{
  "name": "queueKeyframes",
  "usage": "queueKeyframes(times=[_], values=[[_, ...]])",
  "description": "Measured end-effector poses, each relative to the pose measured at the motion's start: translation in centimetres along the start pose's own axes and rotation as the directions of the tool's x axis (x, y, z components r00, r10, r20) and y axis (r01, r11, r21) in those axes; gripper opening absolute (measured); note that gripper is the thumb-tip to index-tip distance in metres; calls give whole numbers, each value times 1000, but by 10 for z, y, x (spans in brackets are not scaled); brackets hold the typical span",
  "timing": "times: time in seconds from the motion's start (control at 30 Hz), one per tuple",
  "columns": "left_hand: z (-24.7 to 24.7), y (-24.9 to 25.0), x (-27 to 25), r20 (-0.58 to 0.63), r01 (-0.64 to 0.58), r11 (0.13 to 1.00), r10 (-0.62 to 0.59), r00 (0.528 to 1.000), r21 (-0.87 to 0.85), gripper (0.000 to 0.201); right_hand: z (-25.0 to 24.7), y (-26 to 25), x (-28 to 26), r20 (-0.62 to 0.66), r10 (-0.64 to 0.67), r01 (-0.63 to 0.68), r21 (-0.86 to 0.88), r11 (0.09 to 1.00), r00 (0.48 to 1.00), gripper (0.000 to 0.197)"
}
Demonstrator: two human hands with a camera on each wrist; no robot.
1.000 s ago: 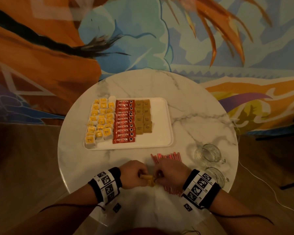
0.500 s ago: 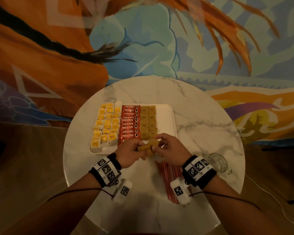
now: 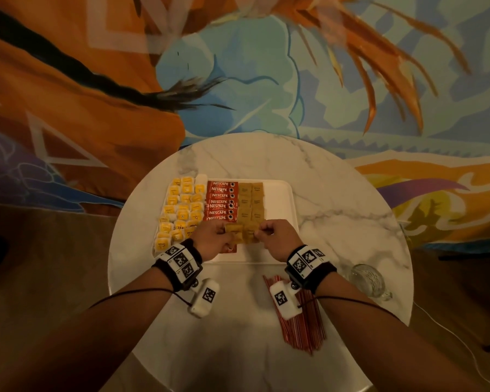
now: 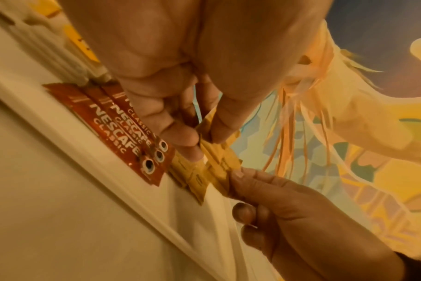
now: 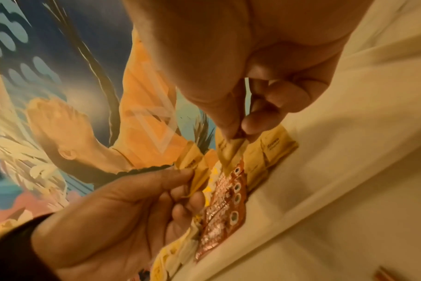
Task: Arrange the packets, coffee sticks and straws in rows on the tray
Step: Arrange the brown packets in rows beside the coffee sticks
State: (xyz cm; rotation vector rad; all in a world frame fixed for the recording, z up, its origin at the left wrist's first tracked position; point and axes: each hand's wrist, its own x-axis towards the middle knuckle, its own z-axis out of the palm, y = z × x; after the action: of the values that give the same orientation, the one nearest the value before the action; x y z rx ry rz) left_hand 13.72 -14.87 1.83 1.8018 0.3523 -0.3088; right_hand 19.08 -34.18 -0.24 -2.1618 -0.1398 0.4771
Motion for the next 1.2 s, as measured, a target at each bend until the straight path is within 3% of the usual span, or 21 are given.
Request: queueKeyframes(times=[0.2, 0.4, 0.53, 0.8, 1.03, 1.13, 1.2], values=[[-10, -3, 8, -32, 49, 997, -47, 998, 63, 12, 19, 0, 0, 67, 33, -18, -214, 977, 997, 13], [-8, -1, 6, -12, 57, 998, -57, 998, -33, 17, 26, -5, 3, 43, 65, -47, -335, 941, 997, 16], [-9, -4, 8, -42, 53, 998, -53, 998, 15, 15, 27, -7, 2, 24, 78, -63, -379, 923, 997, 16], [-7, -4, 8, -51, 30, 998, -27, 998, 48, 11, 18, -15, -7, -33, -20, 13, -214, 977, 999, 23], [4, -1, 14, 20, -34, 997, 32, 999, 72, 9, 10, -19, -18, -16, -69, 66, -156, 986, 997, 31], [7, 1, 17, 21, -63, 988, 61, 998, 141, 4, 1, -16, -15, -53, -47, 40, -126, 991, 998, 25], [6, 2, 20, 32, -100, 956, 95, 995, 277, 8, -9, -12, -12, -105, -10, -3, -121, 993, 994, 25]])
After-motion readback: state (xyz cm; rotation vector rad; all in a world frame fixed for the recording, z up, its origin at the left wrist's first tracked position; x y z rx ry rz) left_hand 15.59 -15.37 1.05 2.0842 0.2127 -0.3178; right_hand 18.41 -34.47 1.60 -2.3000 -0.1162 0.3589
